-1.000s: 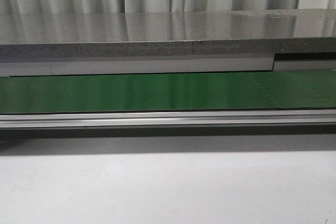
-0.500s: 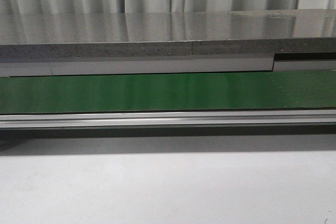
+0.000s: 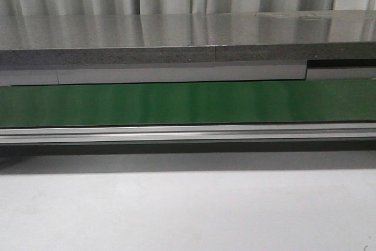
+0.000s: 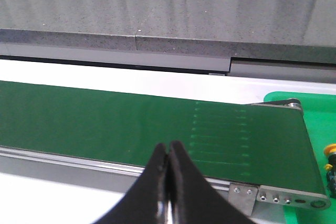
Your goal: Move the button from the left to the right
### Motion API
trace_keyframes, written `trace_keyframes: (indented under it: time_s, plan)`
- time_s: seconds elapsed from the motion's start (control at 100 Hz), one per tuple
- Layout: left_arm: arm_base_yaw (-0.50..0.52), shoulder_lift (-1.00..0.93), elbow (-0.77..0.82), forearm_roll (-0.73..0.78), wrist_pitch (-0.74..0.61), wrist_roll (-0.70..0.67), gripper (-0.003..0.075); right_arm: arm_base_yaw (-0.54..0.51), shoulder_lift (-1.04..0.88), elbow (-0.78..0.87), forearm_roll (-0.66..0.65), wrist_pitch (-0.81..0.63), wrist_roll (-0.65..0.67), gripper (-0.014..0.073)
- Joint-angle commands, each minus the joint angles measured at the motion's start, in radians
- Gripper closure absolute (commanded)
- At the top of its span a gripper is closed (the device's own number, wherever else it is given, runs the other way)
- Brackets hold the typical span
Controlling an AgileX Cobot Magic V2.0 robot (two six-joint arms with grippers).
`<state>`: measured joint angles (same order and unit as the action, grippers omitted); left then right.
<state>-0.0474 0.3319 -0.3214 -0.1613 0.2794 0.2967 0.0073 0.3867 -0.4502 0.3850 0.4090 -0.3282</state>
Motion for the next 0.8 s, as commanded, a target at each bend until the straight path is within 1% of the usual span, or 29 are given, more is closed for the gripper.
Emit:
trace_keyframes:
  time_s: [0.0, 0.79]
  plan:
    - [-0.008, 0.007, -0.027, -0.015, -0.084, -0.003, 0.0739, 0.0, 0.004, -0.024, 0.015, -0.066, -0.003, 0.0661]
    - [-0.008, 0.007, -0.027, -0.015, -0.084, -0.003, 0.0739, 0.0, 0.004, -0.02, 0.008, -0.076, -0.003, 0.0661]
